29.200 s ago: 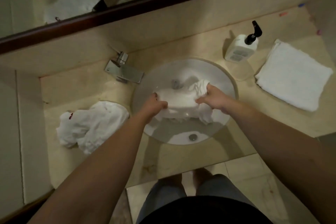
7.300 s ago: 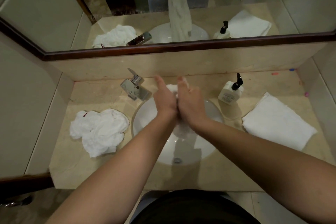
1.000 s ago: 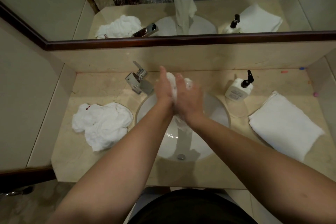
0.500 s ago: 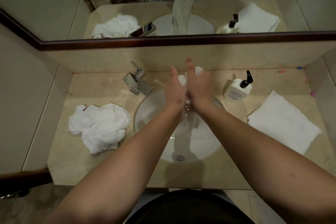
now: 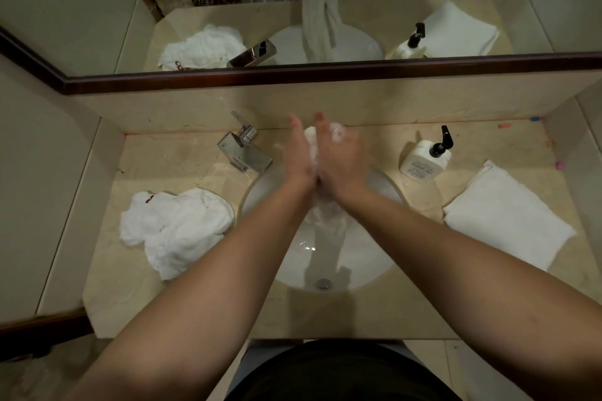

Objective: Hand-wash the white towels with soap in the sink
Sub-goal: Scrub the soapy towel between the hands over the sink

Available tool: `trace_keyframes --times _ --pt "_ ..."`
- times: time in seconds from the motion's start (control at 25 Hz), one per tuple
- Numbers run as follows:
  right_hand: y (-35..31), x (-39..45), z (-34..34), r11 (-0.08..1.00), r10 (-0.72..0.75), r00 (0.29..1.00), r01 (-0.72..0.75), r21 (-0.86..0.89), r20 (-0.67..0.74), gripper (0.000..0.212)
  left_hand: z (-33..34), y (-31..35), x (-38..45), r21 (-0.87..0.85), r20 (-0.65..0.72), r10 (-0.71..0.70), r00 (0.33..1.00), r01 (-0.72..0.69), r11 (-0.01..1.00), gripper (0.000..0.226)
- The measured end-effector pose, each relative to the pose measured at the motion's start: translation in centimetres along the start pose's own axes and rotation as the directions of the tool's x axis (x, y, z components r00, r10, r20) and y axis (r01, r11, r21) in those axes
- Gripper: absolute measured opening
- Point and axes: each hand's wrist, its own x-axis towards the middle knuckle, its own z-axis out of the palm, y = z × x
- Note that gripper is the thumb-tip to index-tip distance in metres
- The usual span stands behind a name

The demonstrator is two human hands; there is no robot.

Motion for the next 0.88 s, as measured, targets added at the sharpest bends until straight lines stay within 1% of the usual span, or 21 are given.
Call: trace_keyframes --times 0.04,0.08,0.12,0.2,0.24,0.28,0.32,0.36,0.4,0.48,0.52,0.56,0.6,0.64,0.68,0.76,0.8,0.88 --pt "-0.3 0.7 -0.4 1.000 0.019 0.999 -0.019 0.005 -0.044 0.052 0.3 0.0 -0.2 0.030 -0.010 0.017 1.000 -0.017 0.999 0.091" --pt "-0.5 1.2 -0.5 0.999 0.033 0.997 -0.033 0.010 -0.068 0.051 0.4 -0.1 -0.2 0.048 -0.017 0.042 0.999 -0.041 0.998 0.086" --pt "-0.6 1.3 -0.4 1.000 0.020 0.998 -0.021 -0.006 -0.053 0.051 0.3 -0.3 0.3 0.035 -0.024 0.037 0.999 -0.037 0.999 0.083" --pt "-0.2 0.6 -0.2 0.996 -0.044 0.998 0.049 -0.080 0.055 0.050 -0.1 -0.5 0.8 -0.015 -0.002 0.042 0.999 -0.042 0.999 0.078" --pt "-0.1 0.6 -0.3 0.992 -0.069 0.994 0.077 -0.095 0.085 0.051 -0.1 -0.3 0.6 0.019 0.008 0.058 0.998 -0.058 0.998 0.075" --pt "-0.2 1.1 -0.6 0.993 -0.068 0.995 0.075 -0.093 0.070 0.052 0.1 -0.1 0.1 0.096 -0.003 0.087 0.996 -0.086 0.992 0.074" --pt "-0.6 1.5 -1.0 0.998 -0.041 0.999 0.042 -0.052 0.025 0.052 0.3 0.0 -0.1 0.145 -0.027 0.139 0.990 -0.134 0.980 0.074" --pt "-0.9 1.6 -1.1 1.000 -0.007 1.000 0.007 -0.007 -0.008 0.051 0.4 0.1 0.0 0.155 -0.057 0.172 0.983 -0.162 0.975 0.072" --pt "-1.2 1.4 -1.0 1.000 0.006 1.000 -0.006 0.008 -0.010 0.051 0.3 0.2 0.4 0.115 -0.065 0.142 0.988 -0.134 0.984 0.074" --pt "-1.3 0.4 -0.5 0.999 -0.029 0.999 0.030 -0.026 0.043 0.051 0.1 0.3 1.0 -0.047 -0.077 0.058 0.995 -0.062 0.997 0.086" --pt "-1.4 0.5 -0.6 0.999 -0.035 0.999 0.035 -0.013 0.038 0.052 0.1 0.1 1.2 -0.052 -0.032 0.021 0.999 -0.023 0.998 0.092" --pt "-1.6 1.1 -0.9 1.000 -0.007 1.000 0.007 0.018 -0.011 0.052 0.4 0.0 1.0 -0.029 0.019 0.005 1.000 -0.005 1.000 0.096" --pt "-2.0 1.6 -1.2 0.997 0.045 0.997 -0.042 0.062 -0.063 0.052 1.0 0.4 0.6 -0.058 0.028 0.016 0.999 -0.014 0.998 0.098" --pt "-2.2 1.7 -1.3 0.993 0.079 0.992 -0.070 0.093 -0.096 0.053 1.3 0.9 0.3 -0.094 0.011 0.012 1.000 -0.011 0.995 0.095" --pt "-2.2 1.5 -1.3 0.994 0.072 0.993 -0.064 0.090 -0.089 0.054 1.6 1.6 -0.1 -0.143 -0.010 -0.001 1.000 0.000 0.990 0.088" --pt "-1.9 0.0 -1.1 0.999 0.010 1.000 -0.009 0.045 -0.012 0.056 1.4 2.2 0.9 -0.285 -0.049 -0.069 0.996 0.052 0.957 0.082" --pt "-1.9 -0.2 -1.3 0.999 -0.003 1.000 0.003 0.049 -0.007 0.056 1.5 2.1 0.8 -0.319 -0.020 -0.082 0.996 0.071 0.945 0.083" --pt "-1.9 1.6 -2.2 0.996 0.065 0.993 -0.058 0.074 -0.101 0.056 2.7 1.8 -1.4 -0.302 0.078 -0.095 0.992 0.115 0.947 0.086"
